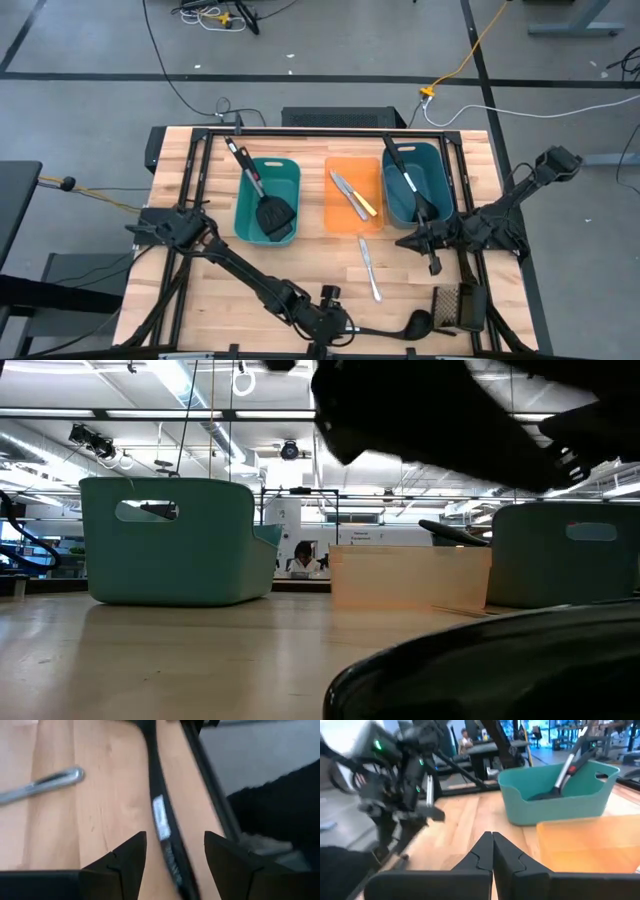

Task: Pick & Place Kitchen Items
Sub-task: Put the black serving spoon into the blue bin

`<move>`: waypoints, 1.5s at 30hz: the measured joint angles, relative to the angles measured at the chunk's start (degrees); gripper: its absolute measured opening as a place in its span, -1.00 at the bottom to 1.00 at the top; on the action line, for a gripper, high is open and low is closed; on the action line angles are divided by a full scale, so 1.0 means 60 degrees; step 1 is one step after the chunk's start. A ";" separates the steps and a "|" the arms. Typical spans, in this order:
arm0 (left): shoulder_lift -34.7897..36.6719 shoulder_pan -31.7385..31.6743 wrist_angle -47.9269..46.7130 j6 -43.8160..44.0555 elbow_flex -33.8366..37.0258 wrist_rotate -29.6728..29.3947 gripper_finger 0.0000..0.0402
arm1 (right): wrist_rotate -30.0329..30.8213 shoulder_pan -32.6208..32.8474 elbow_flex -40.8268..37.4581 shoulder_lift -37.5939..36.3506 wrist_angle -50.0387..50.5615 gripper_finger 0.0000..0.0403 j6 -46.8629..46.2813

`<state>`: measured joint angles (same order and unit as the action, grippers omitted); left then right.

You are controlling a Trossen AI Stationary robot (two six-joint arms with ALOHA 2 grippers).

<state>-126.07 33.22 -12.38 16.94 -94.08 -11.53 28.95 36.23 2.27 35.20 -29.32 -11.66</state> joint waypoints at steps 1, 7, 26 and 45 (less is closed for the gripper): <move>-0.0015 0.0001 -0.0069 -0.0027 0.0007 0.0087 0.03 | -0.0050 -0.0051 -0.0077 -0.0004 -0.0235 -0.99 0.0007; -0.0297 0.0004 -0.0071 0.0115 0.0039 0.0656 0.03 | -0.0085 -0.0275 -0.0190 -0.0004 -0.0356 -0.98 -0.0016; -0.1072 -0.0097 0.0931 0.0058 0.0024 0.0791 0.03 | -0.0005 -0.0445 -0.0187 0.0024 -0.0117 -0.96 -0.0504; -0.1333 -0.0127 0.0965 -0.0572 -0.0001 0.0145 -0.49 | -0.0081 -0.0445 -0.0187 0.0036 -0.0025 -0.96 -0.0643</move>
<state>-134.07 32.46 -6.59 13.51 -94.08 -10.66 28.47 33.56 1.15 35.42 -29.47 -15.52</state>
